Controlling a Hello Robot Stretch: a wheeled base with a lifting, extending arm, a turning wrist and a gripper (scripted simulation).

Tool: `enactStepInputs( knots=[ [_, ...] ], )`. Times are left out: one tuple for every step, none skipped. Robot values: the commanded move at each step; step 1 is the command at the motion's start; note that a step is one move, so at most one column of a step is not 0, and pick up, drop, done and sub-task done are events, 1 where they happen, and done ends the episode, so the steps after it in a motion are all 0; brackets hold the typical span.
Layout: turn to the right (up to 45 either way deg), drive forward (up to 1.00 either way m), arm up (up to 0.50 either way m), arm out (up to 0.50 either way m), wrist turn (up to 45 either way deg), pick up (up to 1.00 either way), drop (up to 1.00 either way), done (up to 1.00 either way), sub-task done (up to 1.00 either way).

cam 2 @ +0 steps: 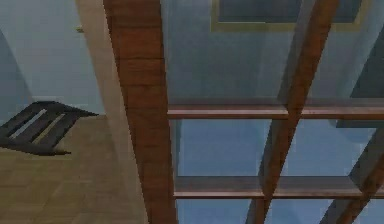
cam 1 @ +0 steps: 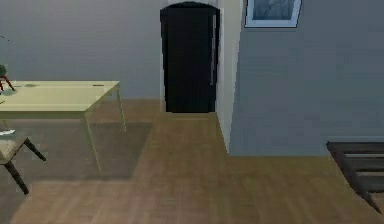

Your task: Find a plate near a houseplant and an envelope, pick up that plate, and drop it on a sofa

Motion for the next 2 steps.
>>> enactStepInputs(
  knots=[
    [15.0,0.00,0.00,0.00,0.0,0.00,0.00,0.00,0.00],
    [0.0,0.25,0.00,0.00,0.0,0.00,0.00,0.00,0.00]
  ],
)
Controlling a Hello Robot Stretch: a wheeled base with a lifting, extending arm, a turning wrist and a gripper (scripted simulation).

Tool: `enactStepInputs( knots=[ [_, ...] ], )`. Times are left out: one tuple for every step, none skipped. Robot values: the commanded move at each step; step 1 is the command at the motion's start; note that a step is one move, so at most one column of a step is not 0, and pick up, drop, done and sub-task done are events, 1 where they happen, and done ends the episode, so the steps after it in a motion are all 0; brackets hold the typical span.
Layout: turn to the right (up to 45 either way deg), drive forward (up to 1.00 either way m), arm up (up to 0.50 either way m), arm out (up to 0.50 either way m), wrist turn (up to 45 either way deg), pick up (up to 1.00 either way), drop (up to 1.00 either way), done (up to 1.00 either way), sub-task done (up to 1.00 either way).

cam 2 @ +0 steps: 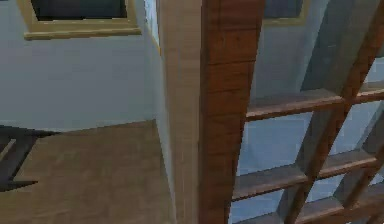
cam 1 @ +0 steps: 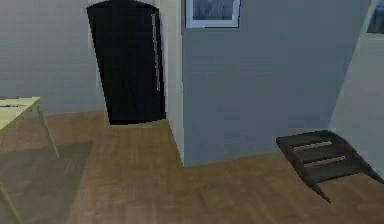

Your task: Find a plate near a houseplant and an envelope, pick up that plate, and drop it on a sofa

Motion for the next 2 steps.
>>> enactStepInputs(
  knots=[
    [-45.0,0.00,0.00,0.00,0.0,0.00,0.00,0.00,0.00],
    [-21.0,0.00,0.00,0.00,0.0,0.00,0.00,0.00,0.00]
  ],
)
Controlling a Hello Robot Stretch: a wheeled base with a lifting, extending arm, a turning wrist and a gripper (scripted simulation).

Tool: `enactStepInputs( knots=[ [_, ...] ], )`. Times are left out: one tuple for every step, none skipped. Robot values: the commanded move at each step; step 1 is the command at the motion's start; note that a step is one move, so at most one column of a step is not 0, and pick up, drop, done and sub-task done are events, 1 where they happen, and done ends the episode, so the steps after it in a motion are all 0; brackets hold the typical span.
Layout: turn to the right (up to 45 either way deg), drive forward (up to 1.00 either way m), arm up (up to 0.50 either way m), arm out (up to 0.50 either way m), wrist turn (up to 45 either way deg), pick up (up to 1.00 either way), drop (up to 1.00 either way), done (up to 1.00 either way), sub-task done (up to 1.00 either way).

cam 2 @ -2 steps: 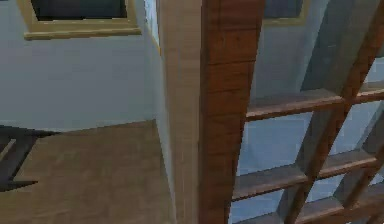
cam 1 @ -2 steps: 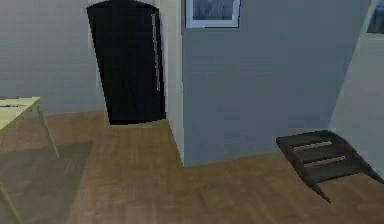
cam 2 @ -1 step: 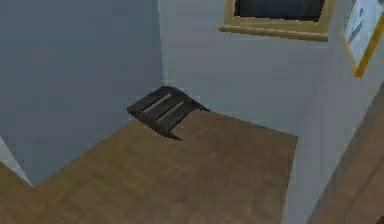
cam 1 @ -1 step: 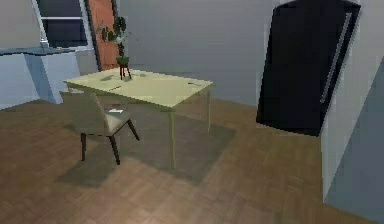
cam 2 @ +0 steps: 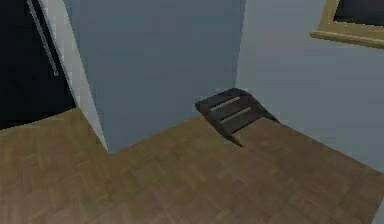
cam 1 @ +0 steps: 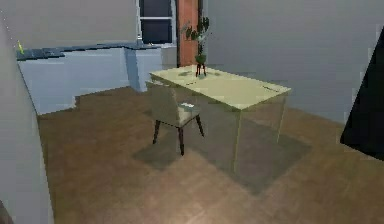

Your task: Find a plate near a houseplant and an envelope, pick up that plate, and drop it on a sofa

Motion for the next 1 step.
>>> enactStepInputs(
  knots=[
    [0.0,0.45,0.00,0.00,0.0,0.00,0.00,0.00,0.00]
  ],
)
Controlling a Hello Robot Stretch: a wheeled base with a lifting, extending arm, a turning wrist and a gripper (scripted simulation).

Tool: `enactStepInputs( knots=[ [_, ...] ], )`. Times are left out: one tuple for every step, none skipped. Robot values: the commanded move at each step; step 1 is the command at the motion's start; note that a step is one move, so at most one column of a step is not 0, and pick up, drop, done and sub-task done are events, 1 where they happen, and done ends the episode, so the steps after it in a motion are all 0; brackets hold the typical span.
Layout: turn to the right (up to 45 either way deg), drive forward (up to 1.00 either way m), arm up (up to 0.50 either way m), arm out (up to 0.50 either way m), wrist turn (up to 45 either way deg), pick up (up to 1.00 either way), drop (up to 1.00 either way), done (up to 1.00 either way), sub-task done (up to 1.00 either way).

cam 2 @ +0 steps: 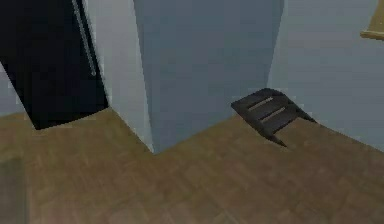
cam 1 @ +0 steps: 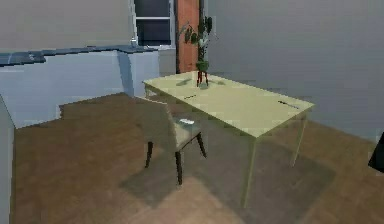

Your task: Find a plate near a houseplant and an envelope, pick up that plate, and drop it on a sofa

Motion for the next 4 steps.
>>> enactStepInputs(
  knots=[
    [-27.0,0.00,0.00,0.00,0.0,0.00,0.00,0.00,0.00],
    [0.0,1.00,0.00,0.00,0.0,0.00,0.00,0.00,0.00],
    [0.0,0.95,0.00,0.00,0.0,0.00,0.00,0.00,0.00],
    [-36.0,0.00,0.00,0.00,0.0,0.00,0.00,0.00,0.00]
  ],
)
